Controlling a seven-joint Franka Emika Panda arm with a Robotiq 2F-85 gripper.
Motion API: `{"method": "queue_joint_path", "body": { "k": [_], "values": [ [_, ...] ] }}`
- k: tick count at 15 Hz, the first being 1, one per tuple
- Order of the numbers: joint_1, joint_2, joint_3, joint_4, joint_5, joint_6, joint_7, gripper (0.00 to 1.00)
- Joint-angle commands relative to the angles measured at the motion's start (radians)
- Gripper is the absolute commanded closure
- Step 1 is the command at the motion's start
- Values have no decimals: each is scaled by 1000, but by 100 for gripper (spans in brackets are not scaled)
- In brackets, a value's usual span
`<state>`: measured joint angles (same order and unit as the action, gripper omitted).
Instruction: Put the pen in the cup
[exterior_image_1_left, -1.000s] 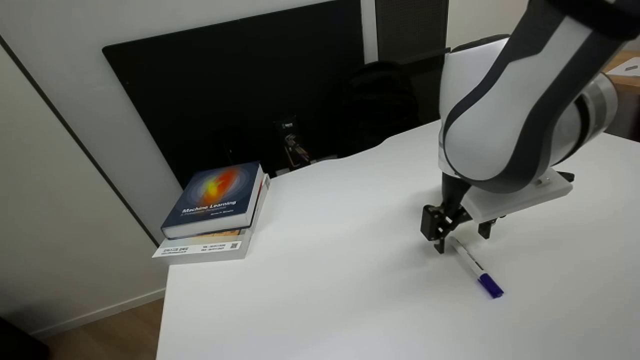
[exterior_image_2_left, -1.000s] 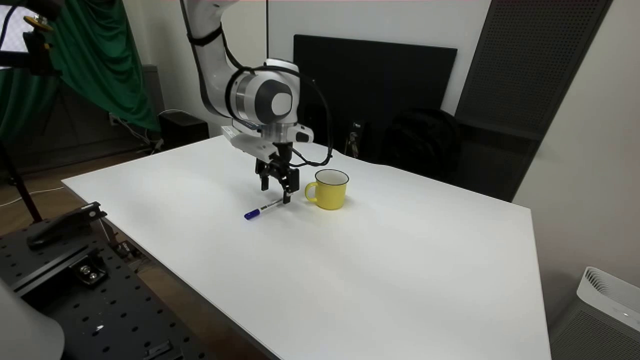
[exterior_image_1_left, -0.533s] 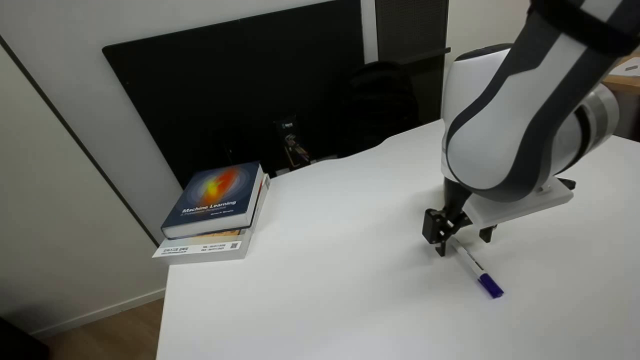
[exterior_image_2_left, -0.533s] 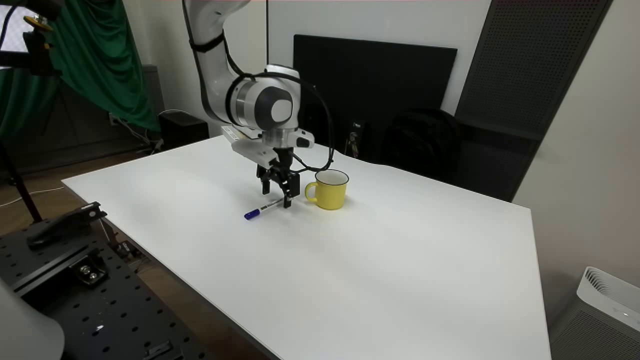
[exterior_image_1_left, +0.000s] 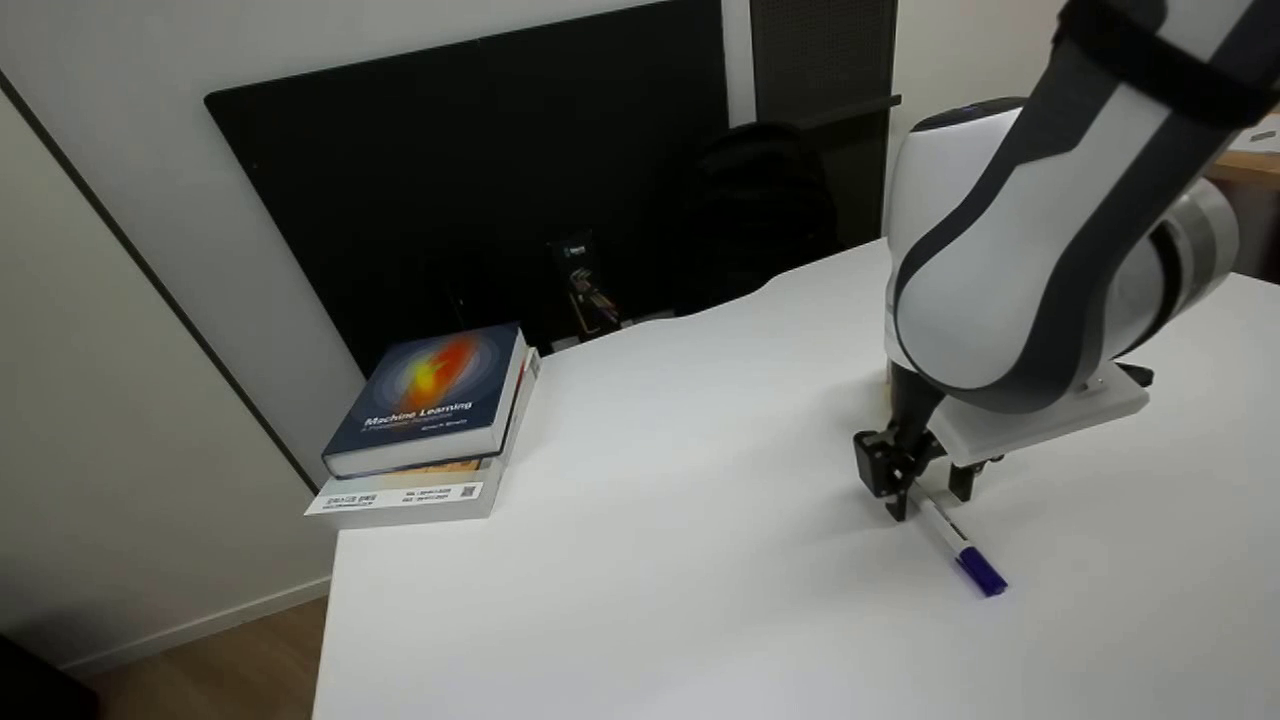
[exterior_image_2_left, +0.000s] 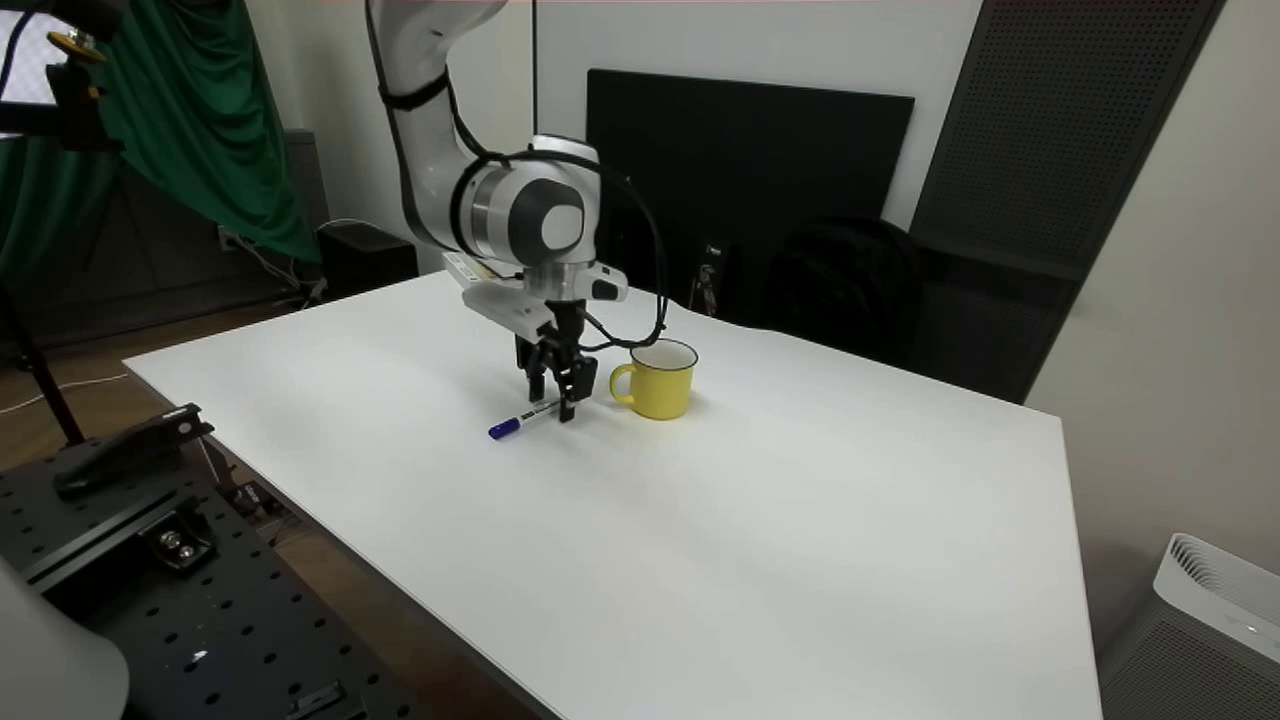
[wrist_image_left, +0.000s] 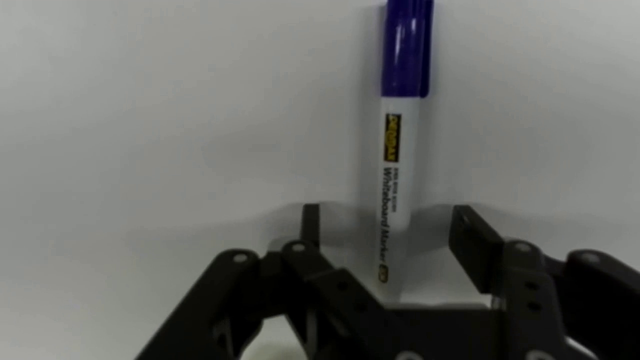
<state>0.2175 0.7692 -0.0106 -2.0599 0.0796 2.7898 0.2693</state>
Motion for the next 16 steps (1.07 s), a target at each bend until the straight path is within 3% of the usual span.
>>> {"method": "queue_joint_path", "body": {
  "k": [1,7,11,16],
  "values": [
    [-5,10,-4,19,5,1,9,61],
    [7,10,-51,25,-6,-37,30,99],
    [29,-13,-101,54,-28,-130,58,96],
    [28,-61,-91,133,-46,-295,61,96]
  ]
}}
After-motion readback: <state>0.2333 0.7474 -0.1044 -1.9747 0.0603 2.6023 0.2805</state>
